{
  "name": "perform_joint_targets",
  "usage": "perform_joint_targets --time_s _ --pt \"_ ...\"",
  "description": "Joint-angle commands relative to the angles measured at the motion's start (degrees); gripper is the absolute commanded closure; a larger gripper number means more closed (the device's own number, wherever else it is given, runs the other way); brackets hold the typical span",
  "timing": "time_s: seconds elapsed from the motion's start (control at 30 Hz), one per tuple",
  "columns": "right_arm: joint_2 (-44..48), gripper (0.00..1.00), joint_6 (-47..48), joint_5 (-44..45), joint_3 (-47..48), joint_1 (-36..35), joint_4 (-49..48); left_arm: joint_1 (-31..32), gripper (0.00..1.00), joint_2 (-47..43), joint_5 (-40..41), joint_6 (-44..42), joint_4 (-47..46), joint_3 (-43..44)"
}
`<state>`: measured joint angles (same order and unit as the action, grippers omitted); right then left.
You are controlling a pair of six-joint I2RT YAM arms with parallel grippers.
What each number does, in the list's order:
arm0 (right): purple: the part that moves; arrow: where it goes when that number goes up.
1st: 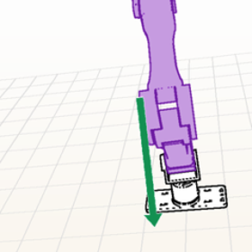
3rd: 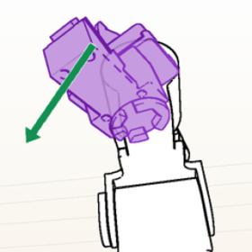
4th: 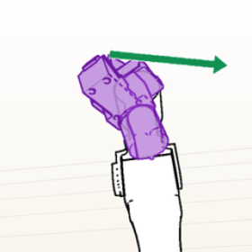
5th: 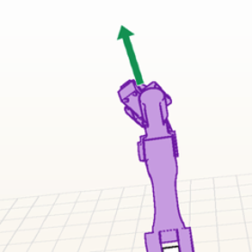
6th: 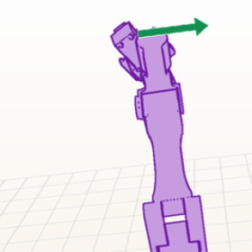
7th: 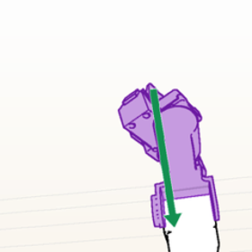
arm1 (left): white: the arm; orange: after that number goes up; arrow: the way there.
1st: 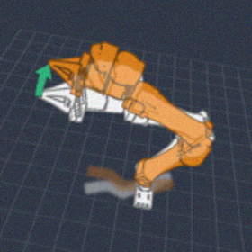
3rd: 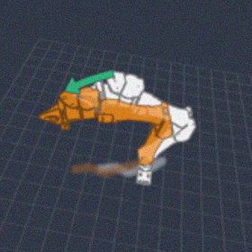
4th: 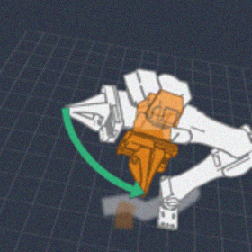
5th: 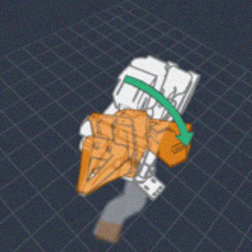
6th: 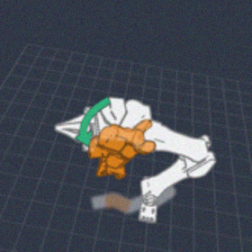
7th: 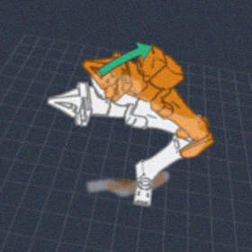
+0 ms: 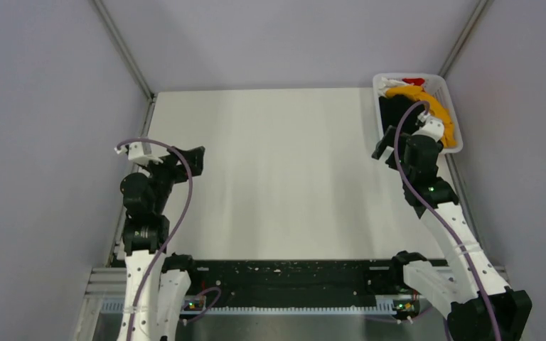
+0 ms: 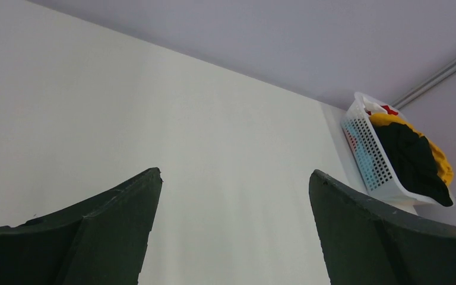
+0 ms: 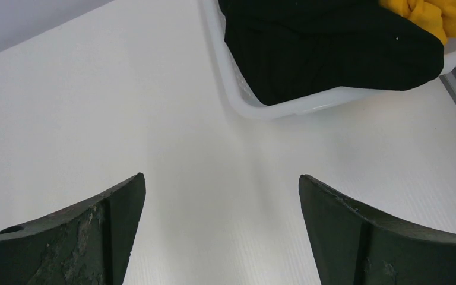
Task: Fold and stack the t-shirts
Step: Grab crumpled tshirt from bin with the right arm
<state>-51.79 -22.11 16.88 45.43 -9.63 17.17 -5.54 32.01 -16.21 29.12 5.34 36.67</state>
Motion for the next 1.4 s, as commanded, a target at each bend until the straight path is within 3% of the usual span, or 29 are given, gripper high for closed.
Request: perform_joint_targets --time_s 0.0,0.2,0.37,0.5,0.57,0.73,0.9,1.07,1.1,1.17,1.2,1.37 --pt "1.5 0.01 0.2 -0.7 -0.1 -0.2 -4.7 -0.3 0.01 1.0 5.6 0.0 0.9 3.0" --pt "0.6 0.01 5.0 0.4 0.8 0.2 -7.5 -0.3 0.01 7.5 11.2 -1.6 5.0 12.0" --pt "-9.9 0.01 6.6 1.1 12.6 3.1 -2.5 -0.3 0.01 11.5 12.7 -2.5 7.2 18.3" --pt "-22.5 0.01 6.9 6.1 27.7 4.3 6.7 -0.3 0.01 12.1 18.4 1.8 5.0 16.5" --pt "-27.0 0.01 6.8 4.4 32.5 6.2 9.1 -0.2 0.01 12.9 19.7 1.5 2.9 15.1" --pt "-35.5 0.05 4.0 0.6 36.9 9.4 10.1 -0.3 0.01 16.2 19.3 -0.7 3.2 15.2" --pt "-45.7 0.16 3.2 1.4 40.6 11.0 8.8 -0.3 0.01 17.1 22.4 -2.7 3.6 15.7" --pt "-56.6 0.40 4.1 4.3 46.5 11.8 7.8 -0.3 0.01 15.8 23.5 -3.5 3.6 15.0" --pt "-57.9 0.53 5.1 4.6 47.8 11.8 7.6 -0.3 0.01 15.4 24.2 -3.5 3.6 14.7" --pt "-59.1 0.95 6.6 4.1 51.1 11.8 8.7 -0.3 0.01 15.0 25.3 -3.4 3.6 14.3" --pt "-58.5 1.00 7.0 3.2 52.6 11.8 9.2 -0.3 0.01 14.8 25.3 -3.4 3.7 14.1" --pt "-49.2 1.00 8.5 -3.2 56.9 11.7 6.9 -0.3 0.01 13.6 22.8 -3.0 2.0 12.0"
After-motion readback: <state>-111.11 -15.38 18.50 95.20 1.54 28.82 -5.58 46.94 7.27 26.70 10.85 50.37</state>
